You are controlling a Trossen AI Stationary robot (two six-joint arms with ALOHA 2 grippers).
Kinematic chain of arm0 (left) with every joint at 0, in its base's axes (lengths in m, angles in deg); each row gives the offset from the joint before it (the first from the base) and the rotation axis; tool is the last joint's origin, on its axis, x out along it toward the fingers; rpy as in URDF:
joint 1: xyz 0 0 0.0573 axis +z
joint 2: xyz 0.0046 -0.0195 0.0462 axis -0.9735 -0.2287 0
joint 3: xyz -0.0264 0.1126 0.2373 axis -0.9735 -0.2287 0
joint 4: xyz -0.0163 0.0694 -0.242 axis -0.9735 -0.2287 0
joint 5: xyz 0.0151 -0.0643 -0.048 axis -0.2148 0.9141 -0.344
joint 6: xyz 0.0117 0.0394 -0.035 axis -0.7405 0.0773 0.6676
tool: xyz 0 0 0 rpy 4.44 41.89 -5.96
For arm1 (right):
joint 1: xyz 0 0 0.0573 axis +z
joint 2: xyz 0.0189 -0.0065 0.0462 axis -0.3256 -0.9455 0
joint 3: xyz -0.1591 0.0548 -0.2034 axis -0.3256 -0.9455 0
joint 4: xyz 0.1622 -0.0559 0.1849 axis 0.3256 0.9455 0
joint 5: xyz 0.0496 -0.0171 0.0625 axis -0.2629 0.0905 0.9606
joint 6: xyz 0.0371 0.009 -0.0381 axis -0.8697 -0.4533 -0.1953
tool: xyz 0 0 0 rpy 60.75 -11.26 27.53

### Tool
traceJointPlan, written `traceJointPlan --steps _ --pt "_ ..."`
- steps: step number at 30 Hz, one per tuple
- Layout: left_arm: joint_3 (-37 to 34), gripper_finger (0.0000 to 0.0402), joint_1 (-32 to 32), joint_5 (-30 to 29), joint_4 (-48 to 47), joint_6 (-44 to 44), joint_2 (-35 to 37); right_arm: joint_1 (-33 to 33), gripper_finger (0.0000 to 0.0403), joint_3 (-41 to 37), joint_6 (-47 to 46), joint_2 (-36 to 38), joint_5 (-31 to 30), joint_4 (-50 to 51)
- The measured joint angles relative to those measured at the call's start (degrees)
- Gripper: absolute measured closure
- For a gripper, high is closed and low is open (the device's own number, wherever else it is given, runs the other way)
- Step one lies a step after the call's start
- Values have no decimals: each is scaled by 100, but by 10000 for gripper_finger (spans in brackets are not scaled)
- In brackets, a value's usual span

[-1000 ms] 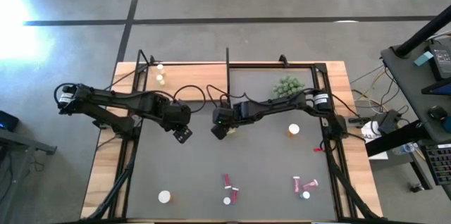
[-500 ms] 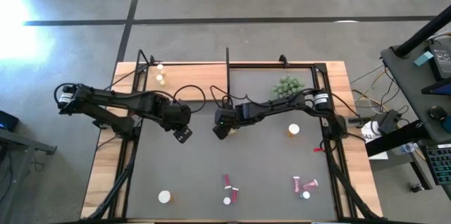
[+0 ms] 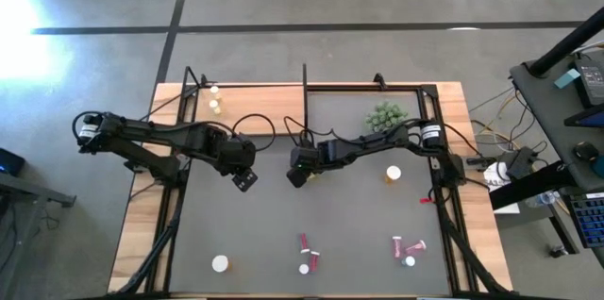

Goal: Pick and place medicine bottles onto shelf by color
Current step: Put the top left orange pill bottle on the shelf

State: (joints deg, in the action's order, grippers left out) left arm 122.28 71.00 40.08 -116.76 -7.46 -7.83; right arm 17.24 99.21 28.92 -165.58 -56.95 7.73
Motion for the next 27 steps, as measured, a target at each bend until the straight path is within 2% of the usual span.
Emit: traceJointPlan --steps 8,16,22,27 --pt "0 201 -1 0 26 2 0 -2 228 82 111 252 299 144" --pt "-2 201 -1 0 328 4 0 -4 240 94 368 688 304 262" --pt "-4 201 1 -34 1102 -206 0 -2 235 94 621 1455 317 726" --pt "-4 201 4 -405 2420 -1085 0 0 231 94 1047 2342 311 1043"
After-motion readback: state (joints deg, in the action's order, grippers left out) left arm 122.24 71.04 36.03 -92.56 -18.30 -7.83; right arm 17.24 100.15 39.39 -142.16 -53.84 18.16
